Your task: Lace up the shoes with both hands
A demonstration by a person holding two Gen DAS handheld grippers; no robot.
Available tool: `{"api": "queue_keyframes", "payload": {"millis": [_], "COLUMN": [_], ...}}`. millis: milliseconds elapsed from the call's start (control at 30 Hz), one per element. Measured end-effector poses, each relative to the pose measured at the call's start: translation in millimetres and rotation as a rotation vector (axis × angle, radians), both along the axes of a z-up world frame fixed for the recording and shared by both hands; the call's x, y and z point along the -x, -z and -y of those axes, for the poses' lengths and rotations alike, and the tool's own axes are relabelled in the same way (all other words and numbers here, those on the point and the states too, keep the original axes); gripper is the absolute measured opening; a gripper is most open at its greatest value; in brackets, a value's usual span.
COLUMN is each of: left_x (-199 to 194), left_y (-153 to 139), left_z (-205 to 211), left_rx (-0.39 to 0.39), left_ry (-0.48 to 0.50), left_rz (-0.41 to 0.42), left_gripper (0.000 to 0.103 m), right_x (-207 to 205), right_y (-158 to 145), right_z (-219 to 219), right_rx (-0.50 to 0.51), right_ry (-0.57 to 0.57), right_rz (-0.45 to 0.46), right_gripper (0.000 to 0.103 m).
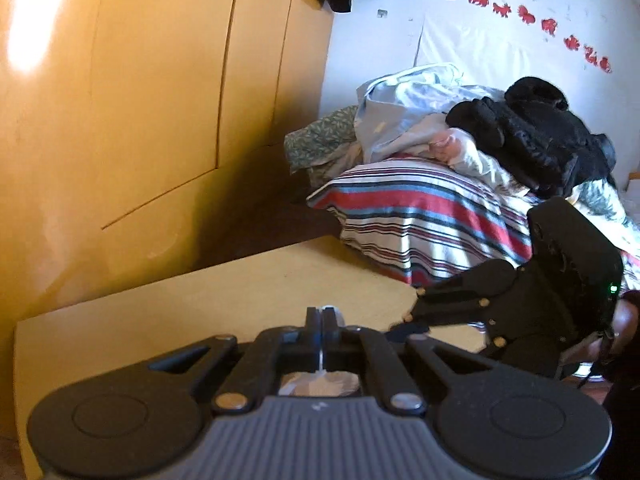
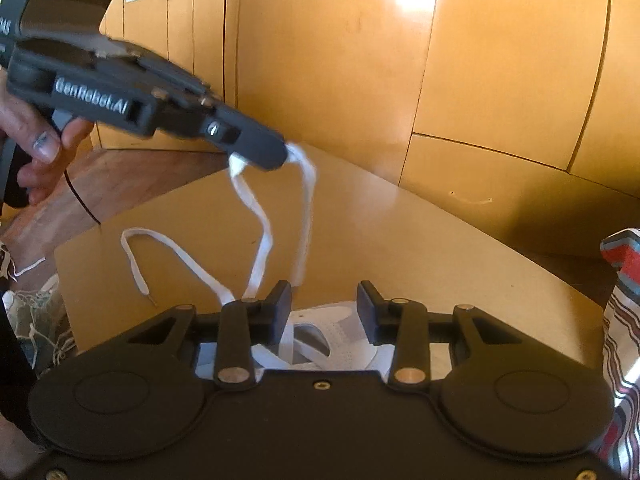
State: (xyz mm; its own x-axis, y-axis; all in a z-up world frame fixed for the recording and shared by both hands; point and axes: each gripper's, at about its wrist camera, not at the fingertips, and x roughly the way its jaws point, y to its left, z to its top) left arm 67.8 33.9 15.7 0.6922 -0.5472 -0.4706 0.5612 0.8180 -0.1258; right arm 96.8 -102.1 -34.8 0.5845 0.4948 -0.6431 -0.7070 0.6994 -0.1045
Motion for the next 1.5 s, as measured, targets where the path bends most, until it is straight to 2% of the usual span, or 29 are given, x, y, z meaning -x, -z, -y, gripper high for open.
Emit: {"api": "queue_keyframes", "payload": {"millis": [67,300,367,500,700,733,767,900,1000,1033,1067,1100,1167,1200,1233,1333,1500], "left_x": [-0.4,0.7,0.6,0.8,1.6,1.6,1.2,0.7,-1.0,-1.8,-2.6,-2.3,1.9,3.4,6.2,12.6,15.2], "left_y": [-1.4,-2.9,-3.2,-3.9,-4.1,-4.1,-3.8,-2.4,1.9,3.5,7.1,11.7,12.4,11.1,8.7,6.5,20.8], "left_z": [-1.5,0.7,-0.2,-3.0,-4.5,-4.7,-5.1,-6.8,-7.7,-7.7,-5.4,-0.1,7.3,9.9,15.3,31.7,57.0], "left_rx": [0.025,0.033,0.038,0.055,0.069,0.070,0.072,0.073,0.021,0.000,-0.058,-0.150,-0.211,-0.210,-0.213,-0.232,-0.321], "left_ry": [0.000,0.012,0.011,0.010,0.014,0.014,0.017,0.015,0.007,0.004,-0.008,-0.028,-0.022,-0.003,0.023,0.106,0.210], "left_rz": [-0.003,-0.002,-0.004,-0.009,-0.015,-0.016,-0.020,-0.026,-0.038,-0.043,-0.042,-0.028,0.011,0.018,0.033,0.058,0.044], "left_gripper": [0.001,0.001,0.001,0.001,0.001,0.001,0.001,0.001,0.003,0.006,0.009,0.011,0.011,0.011,0.013,0.015,0.017], "right_x": [0.1,-3.1,-2.6,-6.6,-8.9,-9.3,-8.6,-5.5,-2.7,-0.2,2.3,4.2,8.6,12.9,14.4,20.7,34.6], "right_y": [-2.0,1.6,1.8,3.0,8.6,9.3,8.9,9.0,5.3,3.8,2.4,2.2,4.0,7.9,9.4,11.3,10.5], "right_z": [2.3,1.3,-0.4,-3.5,-7.5,-8.0,-7.8,-8.8,-6.7,-7.9,-9.1,-10.5,-17.4,-23.8,-26.3,-32.8,-39.1], "right_rx": [-0.007,-0.030,-0.034,-0.056,-0.049,-0.054,-0.053,-0.046,-0.031,0.017,0.063,0.090,0.194,0.278,0.303,0.358,0.426], "right_ry": [0.011,0.025,0.024,0.030,0.026,0.023,0.021,-0.005,0.006,0.013,0.019,0.024,0.019,0.000,-0.007,-0.034,-0.087], "right_rz": [0.004,-0.012,-0.016,-0.023,-0.045,-0.050,-0.053,-0.070,-0.053,-0.020,0.013,0.035,0.091,0.134,0.143,0.178,0.241], "right_gripper": [0.038,0.037,0.026,0.015,0.014,0.013,0.007,0.003,0.003,0.003,0.003,0.003,0.003,0.003,0.003,0.003,0.003]}}
